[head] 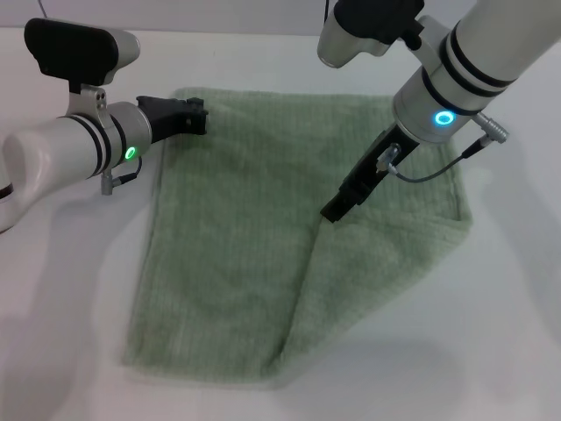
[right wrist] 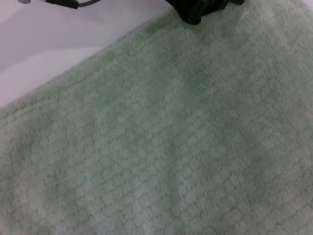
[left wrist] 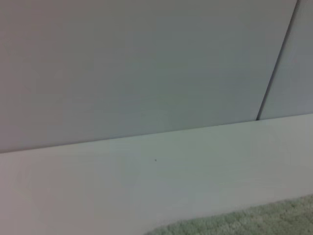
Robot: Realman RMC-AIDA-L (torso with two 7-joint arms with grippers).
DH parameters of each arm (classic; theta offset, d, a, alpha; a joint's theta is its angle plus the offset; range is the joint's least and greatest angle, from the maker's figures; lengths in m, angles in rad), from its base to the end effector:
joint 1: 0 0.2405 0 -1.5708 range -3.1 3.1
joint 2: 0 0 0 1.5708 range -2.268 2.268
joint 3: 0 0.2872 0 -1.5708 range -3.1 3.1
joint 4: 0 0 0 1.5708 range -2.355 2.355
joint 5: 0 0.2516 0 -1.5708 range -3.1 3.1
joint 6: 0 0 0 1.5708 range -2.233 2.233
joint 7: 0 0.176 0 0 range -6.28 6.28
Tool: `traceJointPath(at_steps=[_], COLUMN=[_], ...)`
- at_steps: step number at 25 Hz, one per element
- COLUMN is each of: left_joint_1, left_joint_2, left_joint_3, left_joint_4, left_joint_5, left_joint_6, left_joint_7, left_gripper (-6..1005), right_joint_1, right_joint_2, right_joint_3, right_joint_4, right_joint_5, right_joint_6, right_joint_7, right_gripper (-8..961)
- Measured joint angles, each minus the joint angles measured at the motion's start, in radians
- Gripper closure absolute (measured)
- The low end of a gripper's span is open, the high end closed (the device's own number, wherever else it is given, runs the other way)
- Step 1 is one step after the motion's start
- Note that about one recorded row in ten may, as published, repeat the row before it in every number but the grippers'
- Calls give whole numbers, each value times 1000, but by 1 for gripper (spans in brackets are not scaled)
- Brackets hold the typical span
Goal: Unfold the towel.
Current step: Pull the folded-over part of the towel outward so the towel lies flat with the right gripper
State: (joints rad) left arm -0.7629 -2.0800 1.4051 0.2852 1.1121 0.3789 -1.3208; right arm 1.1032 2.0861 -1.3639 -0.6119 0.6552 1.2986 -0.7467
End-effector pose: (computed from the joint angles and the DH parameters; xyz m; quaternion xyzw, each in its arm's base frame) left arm -0.3106 0.5073 -0.1192 -0.8226 -0.3769 -0.1151 0.4099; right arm 0.1464 0.4710 -0.1366 -0.9426 0.2566 -0.1954 0.0867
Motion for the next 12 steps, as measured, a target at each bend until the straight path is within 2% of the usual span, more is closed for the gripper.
traceJointPath(at_steps=[12], left_joint_1=[1], left_joint_2=[0], left_joint_3=[0], left_joint_4=[0], left_joint_5=[0], left_joint_6=[0], left_joint_7=[0], left_gripper=[956], right_joint_1=[7], right_joint_2=[0], right_joint_3=[0], right_joint_4=[37], right_joint_5=[6], right_joint_6=[-16], right_joint_7=[-10], right_gripper=[365])
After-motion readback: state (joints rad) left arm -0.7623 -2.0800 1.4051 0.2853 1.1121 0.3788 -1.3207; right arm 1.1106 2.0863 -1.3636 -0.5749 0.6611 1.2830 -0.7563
